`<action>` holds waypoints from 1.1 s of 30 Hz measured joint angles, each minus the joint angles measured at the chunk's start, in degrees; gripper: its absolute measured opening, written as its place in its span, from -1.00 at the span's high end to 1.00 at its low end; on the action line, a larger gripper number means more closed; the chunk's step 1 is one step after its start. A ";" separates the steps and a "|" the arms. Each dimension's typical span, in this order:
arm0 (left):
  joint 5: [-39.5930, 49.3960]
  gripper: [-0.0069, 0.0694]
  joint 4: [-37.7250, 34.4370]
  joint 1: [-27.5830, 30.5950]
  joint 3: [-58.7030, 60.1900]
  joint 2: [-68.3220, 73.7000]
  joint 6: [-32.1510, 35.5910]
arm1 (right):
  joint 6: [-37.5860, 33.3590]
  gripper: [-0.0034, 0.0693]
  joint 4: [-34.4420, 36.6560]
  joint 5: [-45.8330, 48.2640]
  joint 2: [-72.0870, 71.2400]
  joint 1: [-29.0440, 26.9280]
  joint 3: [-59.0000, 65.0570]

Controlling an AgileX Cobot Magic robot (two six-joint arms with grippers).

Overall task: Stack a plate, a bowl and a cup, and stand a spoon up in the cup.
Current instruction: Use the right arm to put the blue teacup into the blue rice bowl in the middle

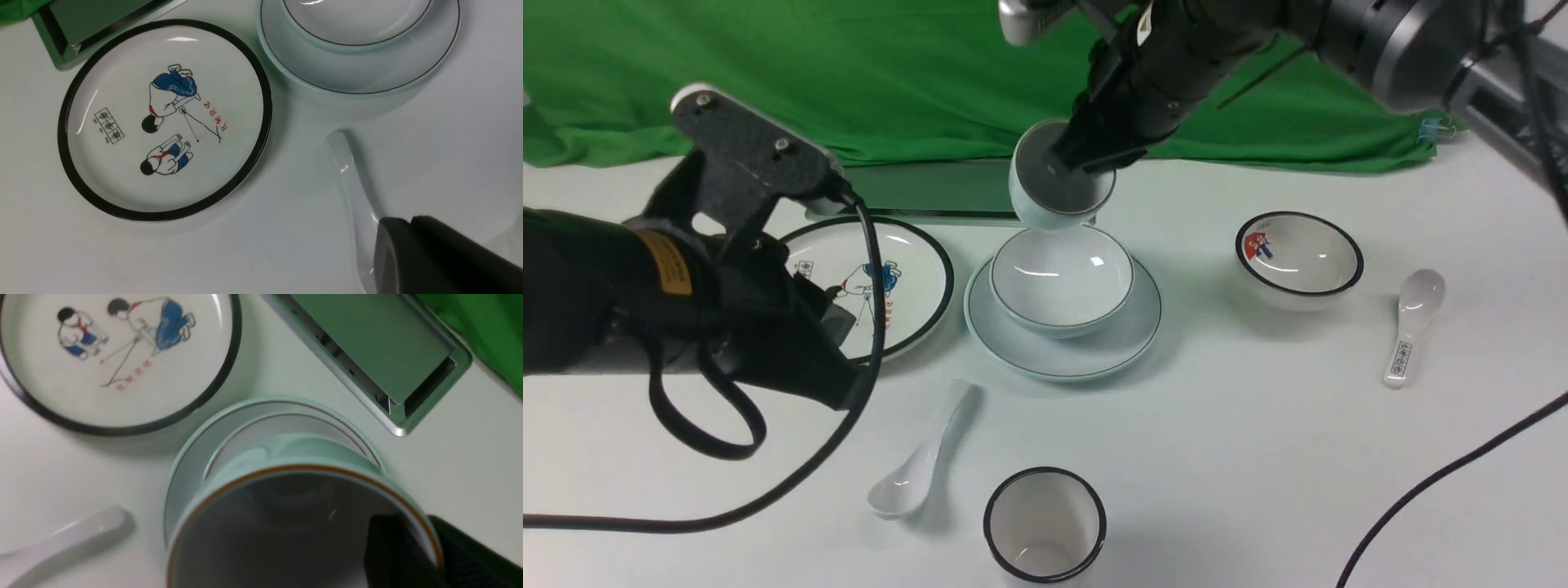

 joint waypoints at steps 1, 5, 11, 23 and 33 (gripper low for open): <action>0.00 0.89 0.00 0.00 0.00 0.00 0.00 | 0.90 0.71 0.00 -0.40 1.52 -0.15 -0.04; 0.00 0.89 0.00 0.00 0.00 0.00 0.00 | 2.85 0.71 -0.69 -0.52 6.35 -0.83 0.01; 0.00 0.89 0.00 0.00 0.00 0.00 0.00 | 4.54 0.71 -0.94 -1.23 8.45 -1.70 0.05; 0.00 0.89 0.00 0.00 0.00 0.00 0.04 | 7.03 0.59 -0.81 -1.66 9.75 -2.36 0.00; 0.00 0.89 0.00 0.00 0.00 0.00 -0.04 | 7.80 -0.17 -0.63 1.97 9.61 -2.36 -3.90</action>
